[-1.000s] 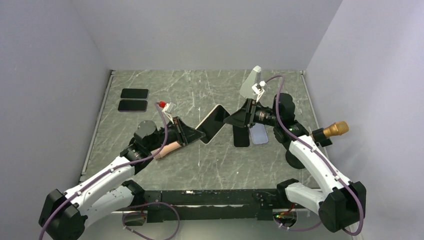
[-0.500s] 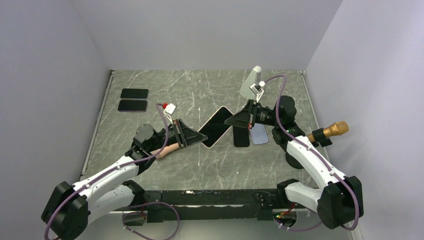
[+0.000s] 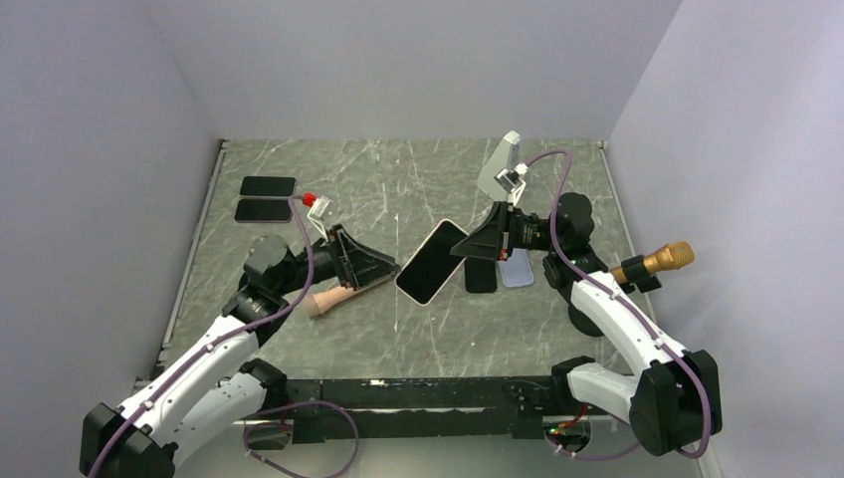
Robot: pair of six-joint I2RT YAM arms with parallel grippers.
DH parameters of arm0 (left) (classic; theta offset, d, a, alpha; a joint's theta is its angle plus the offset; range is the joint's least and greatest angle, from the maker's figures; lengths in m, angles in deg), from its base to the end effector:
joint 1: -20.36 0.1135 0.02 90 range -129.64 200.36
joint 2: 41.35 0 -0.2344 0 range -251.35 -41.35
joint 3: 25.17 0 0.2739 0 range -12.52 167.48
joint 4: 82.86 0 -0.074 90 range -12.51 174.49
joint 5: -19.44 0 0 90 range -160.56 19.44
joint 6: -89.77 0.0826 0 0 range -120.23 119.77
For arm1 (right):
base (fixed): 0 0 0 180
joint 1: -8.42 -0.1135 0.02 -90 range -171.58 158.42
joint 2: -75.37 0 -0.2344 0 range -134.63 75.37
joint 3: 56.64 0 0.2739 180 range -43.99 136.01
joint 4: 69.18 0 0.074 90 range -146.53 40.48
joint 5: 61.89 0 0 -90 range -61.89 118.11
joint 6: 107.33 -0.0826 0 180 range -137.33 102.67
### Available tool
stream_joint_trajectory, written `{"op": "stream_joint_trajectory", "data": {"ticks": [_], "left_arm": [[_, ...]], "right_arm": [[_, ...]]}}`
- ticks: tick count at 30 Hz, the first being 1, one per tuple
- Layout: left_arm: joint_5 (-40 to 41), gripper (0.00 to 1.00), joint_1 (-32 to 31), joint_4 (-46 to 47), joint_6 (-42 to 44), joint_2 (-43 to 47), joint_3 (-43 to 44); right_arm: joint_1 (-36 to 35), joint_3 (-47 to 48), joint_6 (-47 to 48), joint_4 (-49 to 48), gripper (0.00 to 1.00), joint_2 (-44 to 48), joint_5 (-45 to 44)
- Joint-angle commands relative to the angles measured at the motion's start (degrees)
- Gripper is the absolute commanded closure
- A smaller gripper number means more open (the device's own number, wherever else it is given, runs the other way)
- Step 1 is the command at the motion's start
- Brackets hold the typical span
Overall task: Take the phone out of the phone case
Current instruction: Remove the phone case from the phone.
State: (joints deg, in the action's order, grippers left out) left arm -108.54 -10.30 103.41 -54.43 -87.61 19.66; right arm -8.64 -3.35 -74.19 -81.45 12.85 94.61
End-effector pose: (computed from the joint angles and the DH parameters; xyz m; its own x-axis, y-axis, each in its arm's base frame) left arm 0.2066 -0.1816 0.2878 -0.7114 -0.3215 -0.6250 0.6025 0.1788 -0.7778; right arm 0.2540 0.1572 0.2832 -0.8033 0.1027 -0.5866 -0.5850 0.0485 0.8096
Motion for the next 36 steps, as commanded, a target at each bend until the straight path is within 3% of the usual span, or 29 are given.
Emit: {"op": "stream_joint_trajectory", "data": {"ticks": [1,5,12,22,32,36], "left_arm": [[-8.07,0.31,1.6,-0.29,5.06,-1.82,1.4],[-12.91,0.37,1.58,-1.04,8.22,-3.15,2.49],[-17.85,0.59,1.63,4.76,8.01,-3.56,2.35],[-23.57,0.6,1.6,9.38,6.18,-5.73,2.44],[-30.12,0.89,1.56,33.04,-5.1,-13.0,1.78],[-34.96,0.96,1.71,44.15,-9.86,-17.8,2.51]], "right_arm": [[0.91,2.0,-5.39,-9.9,1.0,1.43,4.83],[0.89,2.02,-8.7,-13.59,1.0,1.45,5.13],[0.89,2.86,-9.44,-14.15,1.0,1.25,5.38],[0.86,3.03,-10.96,-16.57,1.0,0.64,5.66],[-0.96,2.73,-13.58,-22.23,1.0,0.5,9.2],[-3.27,3.44,-12.82,-20.36,1.0,1.01,8.47]]}}
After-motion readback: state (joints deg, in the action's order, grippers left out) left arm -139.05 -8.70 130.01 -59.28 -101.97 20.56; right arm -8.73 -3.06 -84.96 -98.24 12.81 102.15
